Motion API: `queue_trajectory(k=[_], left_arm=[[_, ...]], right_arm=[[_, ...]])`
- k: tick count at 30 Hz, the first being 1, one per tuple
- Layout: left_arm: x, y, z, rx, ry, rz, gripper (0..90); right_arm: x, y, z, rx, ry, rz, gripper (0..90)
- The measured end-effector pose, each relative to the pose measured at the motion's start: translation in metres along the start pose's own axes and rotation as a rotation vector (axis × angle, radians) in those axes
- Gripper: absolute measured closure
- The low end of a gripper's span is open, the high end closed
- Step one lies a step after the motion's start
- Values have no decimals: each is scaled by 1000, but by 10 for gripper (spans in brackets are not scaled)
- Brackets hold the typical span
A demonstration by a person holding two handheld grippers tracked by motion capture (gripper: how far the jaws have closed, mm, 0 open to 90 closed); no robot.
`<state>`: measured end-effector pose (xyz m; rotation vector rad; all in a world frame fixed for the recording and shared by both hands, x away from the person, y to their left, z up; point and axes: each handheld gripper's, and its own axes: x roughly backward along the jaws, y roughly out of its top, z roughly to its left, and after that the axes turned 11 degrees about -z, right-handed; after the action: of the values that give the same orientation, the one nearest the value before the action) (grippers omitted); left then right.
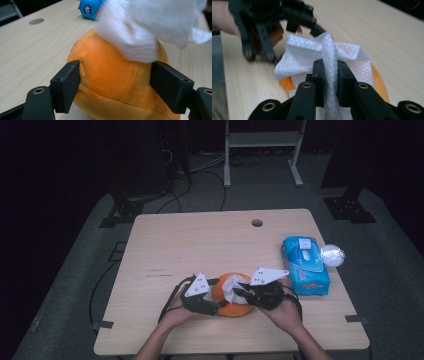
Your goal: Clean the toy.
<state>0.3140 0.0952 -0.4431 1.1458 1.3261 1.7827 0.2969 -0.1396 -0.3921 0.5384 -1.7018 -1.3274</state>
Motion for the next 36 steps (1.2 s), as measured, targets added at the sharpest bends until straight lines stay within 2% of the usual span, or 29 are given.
queue_trajectory(k=[2,5,7,9,11,12,15,18,20,21,22,23,25,26,29,30,31,33,35,36], left_arm=[[0,0,-3,-15,-1,1,243],[2,-1,0,-1,0,-7,241],[3,3,3,20,10,-3,191],[1,6,5,54,53,20,84],[-1,4,5,78,16,13,94],[-2,2,4,75,-2,13,161],[-4,2,-1,45,-9,13,186],[-5,2,-4,14,-17,6,209],[-6,2,-7,-14,-14,22,212],[-5,1,-6,-14,-10,27,212],[-4,0,-6,-4,-11,19,215],[-4,0,-5,-2,-11,18,216],[-4,-1,-5,-3,-12,19,216],[-4,-1,-4,0,-12,16,216],[-5,-1,-4,7,-14,5,216],[-5,-1,-4,-2,-17,6,216],[-6,-1,-5,-6,-17,7,216],[-6,-1,-6,-18,-17,5,217],[-6,-1,-7,-25,-19,9,218],[-6,0,-7,-24,-17,15,217]], right_arm=[[-3,2,-4,5,-26,-4,782],[-5,-6,-17,-5,-64,25,782],[-3,-16,-25,-41,-58,30,783],[1,-22,-28,-65,-59,38,785],[6,-23,-28,-71,-58,40,786],[8,-22,-27,-64,-58,41,786],[10,-16,-20,-41,-64,35,785],[5,-6,-8,-32,-10,-2,783],[-3,-3,2,-6,15,2,781],[-7,-2,6,16,12,11,781],[-8,-3,6,29,6,12,782],[-7,-3,4,16,3,9,782],[-3,-4,-3,14,-35,10,781],[1,-6,-10,3,-65,12,781],[8,-15,-26,-63,-90,11,781],[10,-18,-29,-90,-83,0,781],[11,-20,-29,-97,-78,-2,781],[10,-17,-23,-75,-70,-8,782],[7,-13,-15,-59,-20,-14,781],[5,-11,-11,-44,-13,-13,779]])
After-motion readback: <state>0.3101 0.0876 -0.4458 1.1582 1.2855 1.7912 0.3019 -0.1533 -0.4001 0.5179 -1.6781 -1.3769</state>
